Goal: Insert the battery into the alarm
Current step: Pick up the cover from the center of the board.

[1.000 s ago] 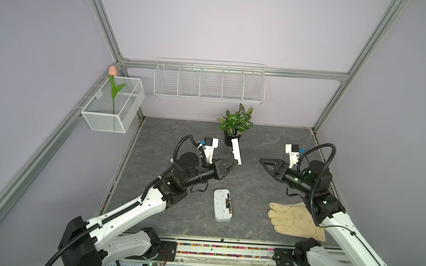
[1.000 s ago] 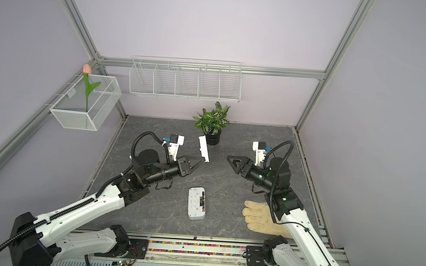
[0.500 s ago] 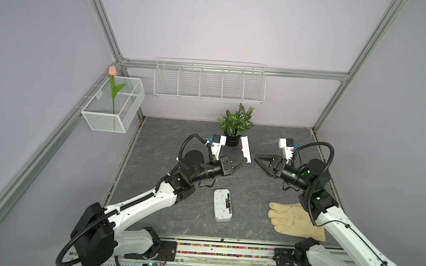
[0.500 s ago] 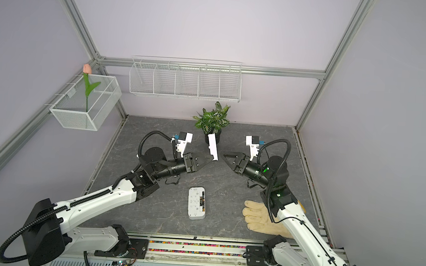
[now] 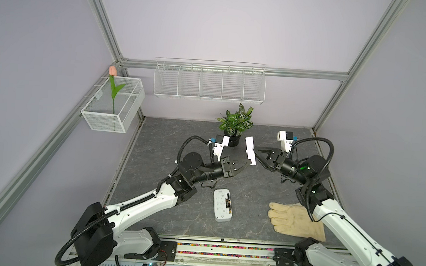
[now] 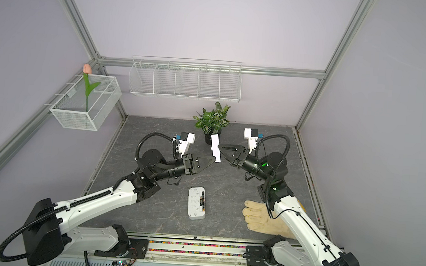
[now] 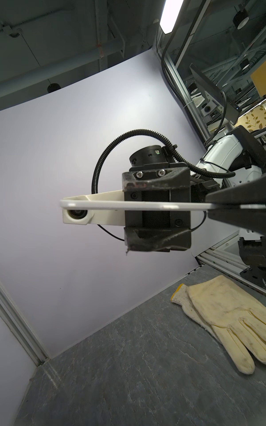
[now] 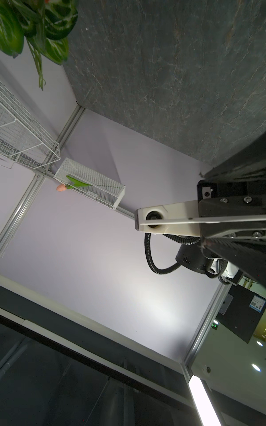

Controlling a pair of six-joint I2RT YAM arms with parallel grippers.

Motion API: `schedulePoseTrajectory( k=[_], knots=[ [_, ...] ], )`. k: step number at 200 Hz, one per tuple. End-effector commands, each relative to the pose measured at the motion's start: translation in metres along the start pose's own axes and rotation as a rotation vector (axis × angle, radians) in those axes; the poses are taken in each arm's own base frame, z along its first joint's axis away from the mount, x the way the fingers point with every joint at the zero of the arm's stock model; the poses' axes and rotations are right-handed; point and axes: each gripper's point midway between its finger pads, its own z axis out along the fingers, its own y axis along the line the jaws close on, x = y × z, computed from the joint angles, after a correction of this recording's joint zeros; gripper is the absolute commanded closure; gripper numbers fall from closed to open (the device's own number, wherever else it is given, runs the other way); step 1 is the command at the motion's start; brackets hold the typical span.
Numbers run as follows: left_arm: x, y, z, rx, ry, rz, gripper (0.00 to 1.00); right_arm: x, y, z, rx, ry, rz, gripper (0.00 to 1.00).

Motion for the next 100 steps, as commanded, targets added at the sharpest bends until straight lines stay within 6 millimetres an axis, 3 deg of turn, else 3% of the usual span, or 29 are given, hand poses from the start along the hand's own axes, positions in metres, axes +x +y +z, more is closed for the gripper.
schedulePoseTrajectory(
  k=[1,100],
  knots=[
    [-0.0067,-0.0224,0.0033,0.061,-0.003,0.015,1.0,0.0018,0.0239,0.0019,-0.067,0.021,-0.026,0.62],
    [-0.0034,-0.021,0.0046,0.05,0.016,0.009,1.0,0.0058,0.0212,0.0025,-0.059,0.03,-0.032,0.88]
  ],
)
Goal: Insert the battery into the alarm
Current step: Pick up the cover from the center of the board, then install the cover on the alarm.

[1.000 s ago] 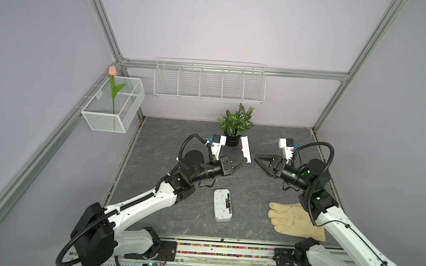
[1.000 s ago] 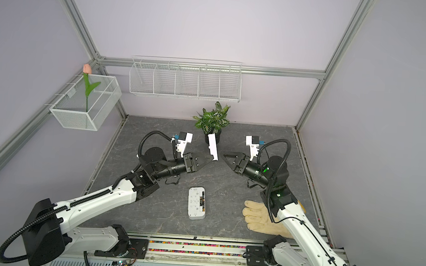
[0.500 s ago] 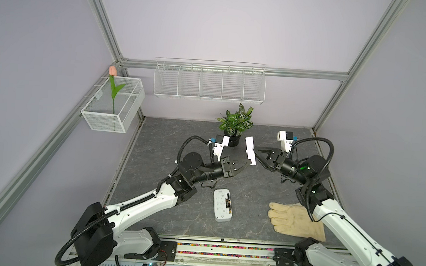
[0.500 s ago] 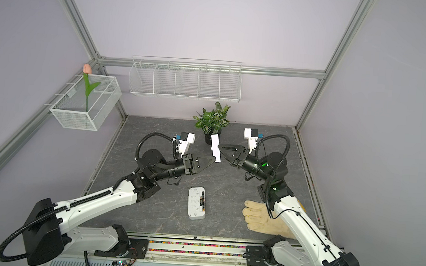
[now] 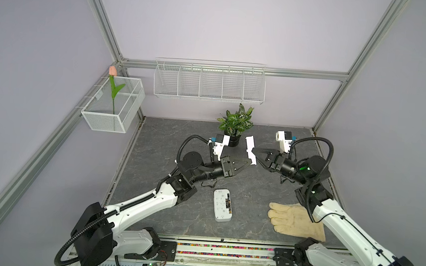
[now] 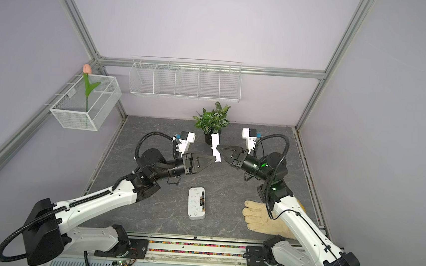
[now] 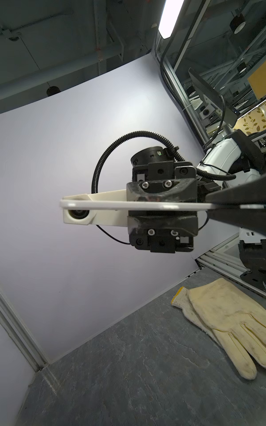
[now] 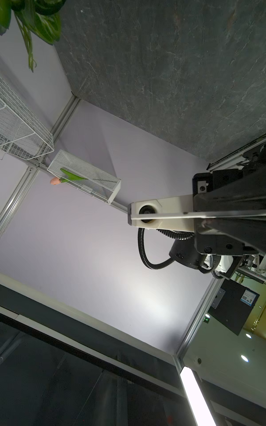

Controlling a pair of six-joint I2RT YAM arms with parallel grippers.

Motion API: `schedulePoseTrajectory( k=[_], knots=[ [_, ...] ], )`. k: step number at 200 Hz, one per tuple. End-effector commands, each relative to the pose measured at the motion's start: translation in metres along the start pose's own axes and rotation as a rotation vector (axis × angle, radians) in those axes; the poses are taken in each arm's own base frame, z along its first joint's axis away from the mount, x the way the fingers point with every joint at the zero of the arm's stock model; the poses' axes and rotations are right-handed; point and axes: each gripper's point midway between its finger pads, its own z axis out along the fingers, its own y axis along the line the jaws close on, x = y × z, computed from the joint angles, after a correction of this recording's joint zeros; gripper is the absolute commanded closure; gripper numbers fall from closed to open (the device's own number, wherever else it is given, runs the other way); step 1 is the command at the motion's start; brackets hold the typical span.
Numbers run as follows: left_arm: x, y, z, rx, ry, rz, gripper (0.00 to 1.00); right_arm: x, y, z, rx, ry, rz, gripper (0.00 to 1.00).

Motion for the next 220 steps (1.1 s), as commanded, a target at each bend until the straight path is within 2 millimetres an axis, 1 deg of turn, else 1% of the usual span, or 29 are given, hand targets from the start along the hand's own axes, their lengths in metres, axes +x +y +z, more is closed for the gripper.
schedulePoseTrajectory(
  k=[1,15,55,68,77,86,100,114,133,146,148,161,169,170,173,174,175,178,181,194,213,220],
  knots=[
    [-0.003,-0.015,0.004,0.039,0.011,0.009,1.0,0.0,0.016,0.0,-0.041,0.009,-0.035,0.88],
    [-0.003,-0.015,0.003,0.035,0.007,0.007,1.0,0.001,0.016,0.0,-0.043,0.012,-0.037,0.93],
    [-0.002,-0.009,0.004,0.016,0.007,-0.001,1.0,0.002,0.018,-0.002,-0.038,0.007,-0.052,0.93],
    [-0.002,-0.006,0.003,-0.004,0.006,-0.001,0.82,0.003,0.015,-0.004,-0.016,0.006,-0.065,0.93],
    [-0.001,0.0,0.002,-0.032,0.005,-0.001,0.63,0.004,0.009,-0.006,0.017,0.008,-0.069,0.93],
    [0.0,0.007,-0.001,-0.072,0.003,-0.006,0.53,0.006,0.002,-0.008,0.062,0.009,-0.077,0.93],
    [0.002,0.02,-0.007,-0.148,-0.001,0.021,0.41,0.009,-0.013,-0.015,0.152,0.001,-0.094,0.93],
    [0.005,0.034,-0.015,-0.226,-0.006,0.022,0.35,0.013,-0.03,-0.024,0.249,0.002,-0.105,0.93],
    [0.008,0.05,-0.03,-0.329,-0.019,0.03,0.27,0.019,-0.051,-0.036,0.363,0.008,-0.115,0.93],
    [0.011,0.063,-0.043,-0.417,-0.024,0.039,0.24,0.025,-0.066,-0.044,0.432,0.014,-0.112,0.93],
    [0.013,0.067,-0.046,-0.44,-0.016,0.035,0.24,0.026,-0.069,-0.045,0.445,0.017,-0.109,0.93],
    [0.014,0.079,-0.062,-0.539,-0.033,0.053,0.23,0.033,-0.083,-0.053,0.502,0.028,-0.096,0.93],
    [0.013,0.09,-0.077,-0.626,-0.051,0.056,0.23,0.038,-0.092,-0.056,0.527,0.039,-0.083,0.93],
    [0.016,0.092,-0.079,-0.64,-0.042,0.05,0.23,0.039,-0.093,-0.057,0.53,0.04,-0.081,0.93],
    [0.013,0.094,-0.084,-0.662,-0.061,0.059,0.22,0.041,-0.097,-0.058,0.539,0.044,-0.074,0.93],
    [0.015,0.097,-0.086,-0.676,-0.053,0.054,0.22,0.042,-0.098,-0.058,0.541,0.045,-0.071,0.93],
    [0.013,0.096,-0.088,-0.681,-0.066,0.06,0.22,0.042,-0.099,-0.059,0.544,0.047,-0.069,0.93],
    [0.015,0.099,-0.093,-0.704,-0.063,0.059,0.22,0.045,-0.102,-0.06,0.55,0.054,-0.063,0.93],
    [0.013,0.101,-0.098,-0.724,-0.083,0.067,0.22,0.048,-0.105,-0.06,0.555,0.059,-0.056,0.93],
    [0.015,0.113,-0.119,-0.801,-0.119,0.066,0.21,0.062,-0.121,-0.063,0.579,0.079,-0.02,0.93],
    [0.021,0.124,-0.14,-0.846,-0.166,0.051,0.21,0.082,-0.141,-0.064,0.596,0.094,0.027,0.93],
    [0.025,0.132,-0.149,-0.873,-0.182,0.035,0.21,0.09,-0.147,-0.063,0.594,0.101,0.043,0.93]
  ],
)
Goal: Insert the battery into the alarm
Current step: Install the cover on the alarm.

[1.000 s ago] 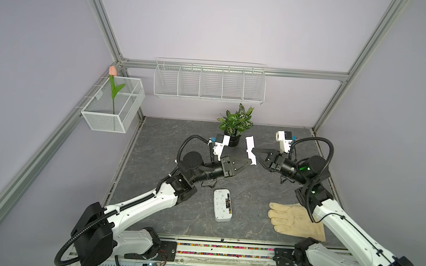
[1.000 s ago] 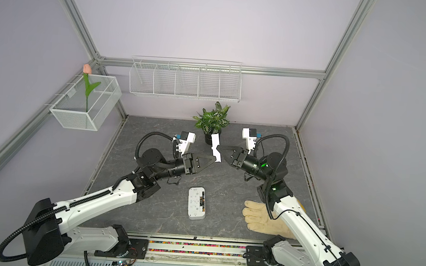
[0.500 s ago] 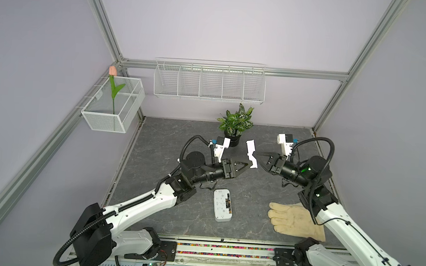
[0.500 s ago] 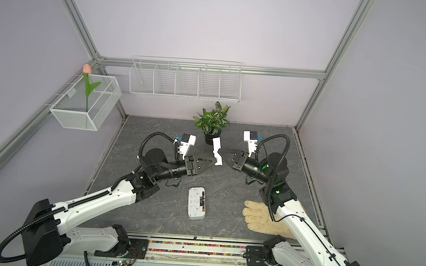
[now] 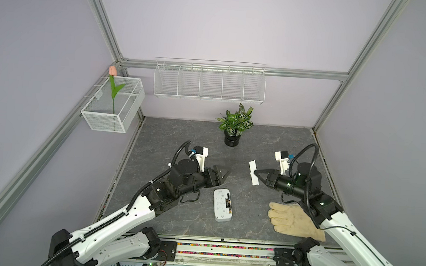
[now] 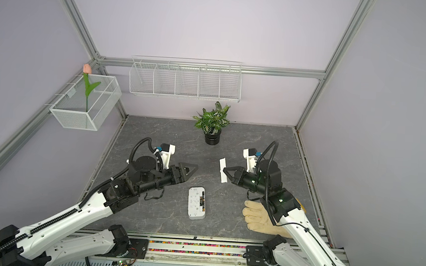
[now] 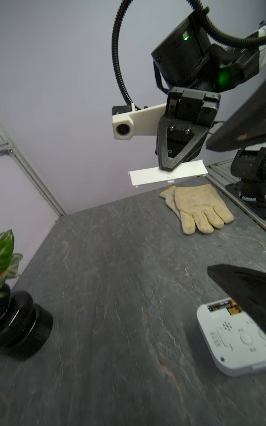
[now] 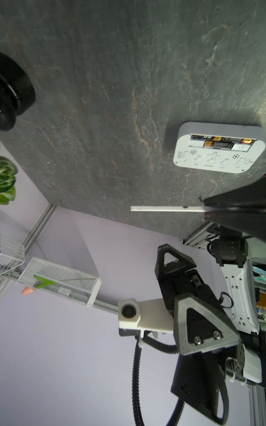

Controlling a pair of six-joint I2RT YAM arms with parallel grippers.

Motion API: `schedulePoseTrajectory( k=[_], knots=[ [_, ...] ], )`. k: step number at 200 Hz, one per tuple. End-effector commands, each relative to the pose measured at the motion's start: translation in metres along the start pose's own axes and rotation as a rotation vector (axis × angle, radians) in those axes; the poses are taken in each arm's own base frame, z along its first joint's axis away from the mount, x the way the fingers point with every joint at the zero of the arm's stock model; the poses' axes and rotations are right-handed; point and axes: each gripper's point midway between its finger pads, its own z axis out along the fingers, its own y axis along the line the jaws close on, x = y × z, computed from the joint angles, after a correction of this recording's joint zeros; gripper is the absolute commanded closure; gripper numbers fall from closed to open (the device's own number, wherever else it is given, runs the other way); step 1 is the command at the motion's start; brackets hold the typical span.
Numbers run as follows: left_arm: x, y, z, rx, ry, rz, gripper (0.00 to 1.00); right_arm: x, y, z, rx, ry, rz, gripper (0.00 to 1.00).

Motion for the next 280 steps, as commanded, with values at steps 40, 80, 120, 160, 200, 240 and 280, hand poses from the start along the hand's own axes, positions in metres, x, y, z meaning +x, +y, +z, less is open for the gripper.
schedulePoseTrajectory(
  k=[40,80,120,160,200,240,280],
  knots=[
    [0.039,0.101,-0.009,-0.242,-0.029,-0.127,0.21,0.063,-0.06,0.038,0.074,0.079,0.127,0.93],
    [0.066,0.121,0.003,-0.238,0.034,-0.178,0.23,0.081,-0.067,0.059,0.069,0.026,0.166,0.93],
    [0.084,0.127,0.016,-0.235,0.115,-0.188,0.3,0.095,-0.067,0.076,0.051,0.019,0.163,0.93],
    [0.097,0.133,0.025,-0.223,0.152,-0.231,0.38,0.109,-0.069,0.093,0.033,0.053,0.156,0.93],
    [0.103,0.134,0.029,-0.222,0.176,-0.234,0.4,0.118,-0.082,0.102,0.067,0.073,0.158,0.93],
    [0.108,0.134,0.035,-0.218,0.197,-0.233,0.41,0.124,-0.09,0.105,0.082,0.084,0.155,0.93],
    [0.111,0.134,0.039,-0.219,0.215,-0.232,0.43,0.131,-0.099,0.106,0.099,0.1,0.163,0.93]
  ],
)
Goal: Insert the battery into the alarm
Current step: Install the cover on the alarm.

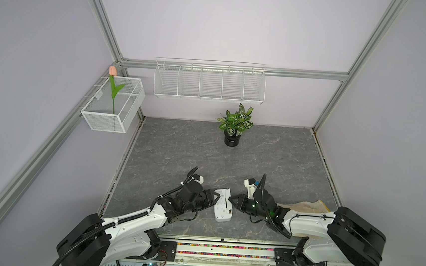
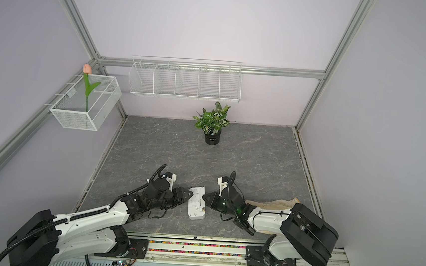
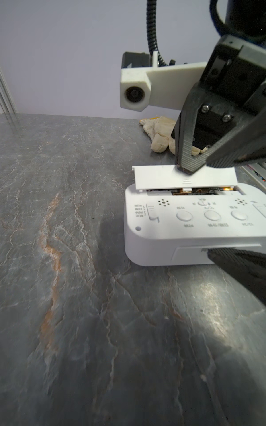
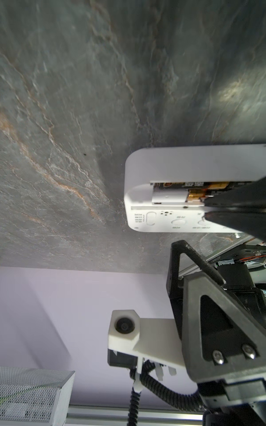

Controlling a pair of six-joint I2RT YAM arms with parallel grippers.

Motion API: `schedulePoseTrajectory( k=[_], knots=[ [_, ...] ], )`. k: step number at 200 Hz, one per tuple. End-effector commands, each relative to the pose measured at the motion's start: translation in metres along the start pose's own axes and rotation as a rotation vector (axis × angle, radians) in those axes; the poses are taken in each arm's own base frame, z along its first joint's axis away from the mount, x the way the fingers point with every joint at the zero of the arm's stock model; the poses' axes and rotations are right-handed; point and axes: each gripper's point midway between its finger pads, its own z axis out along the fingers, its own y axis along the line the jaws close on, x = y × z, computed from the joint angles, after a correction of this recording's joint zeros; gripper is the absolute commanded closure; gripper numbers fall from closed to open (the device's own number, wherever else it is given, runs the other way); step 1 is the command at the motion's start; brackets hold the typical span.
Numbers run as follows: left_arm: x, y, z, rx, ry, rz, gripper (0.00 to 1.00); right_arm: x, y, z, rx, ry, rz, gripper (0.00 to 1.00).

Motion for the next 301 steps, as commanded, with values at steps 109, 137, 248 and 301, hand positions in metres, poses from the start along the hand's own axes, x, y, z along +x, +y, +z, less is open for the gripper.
schedulePoseTrajectory(
  k=[109,137,248,301],
  knots=[
    [0.001,-0.004,0.002,0.009,0.004,-0.004,0.45,0.016,-0.02,-0.002,0.049,0.015,0.004,0.93],
    [0.002,-0.005,0.003,0.012,0.007,-0.005,0.46,0.017,-0.022,-0.002,0.057,0.017,0.0,0.93],
    [0.004,-0.004,0.006,0.003,0.014,-0.002,0.47,0.021,-0.024,-0.009,0.098,0.005,-0.006,0.93],
    [0.006,-0.004,0.008,0.003,0.023,-0.001,0.47,0.023,-0.025,-0.003,0.086,0.007,0.006,0.93]
  ],
)
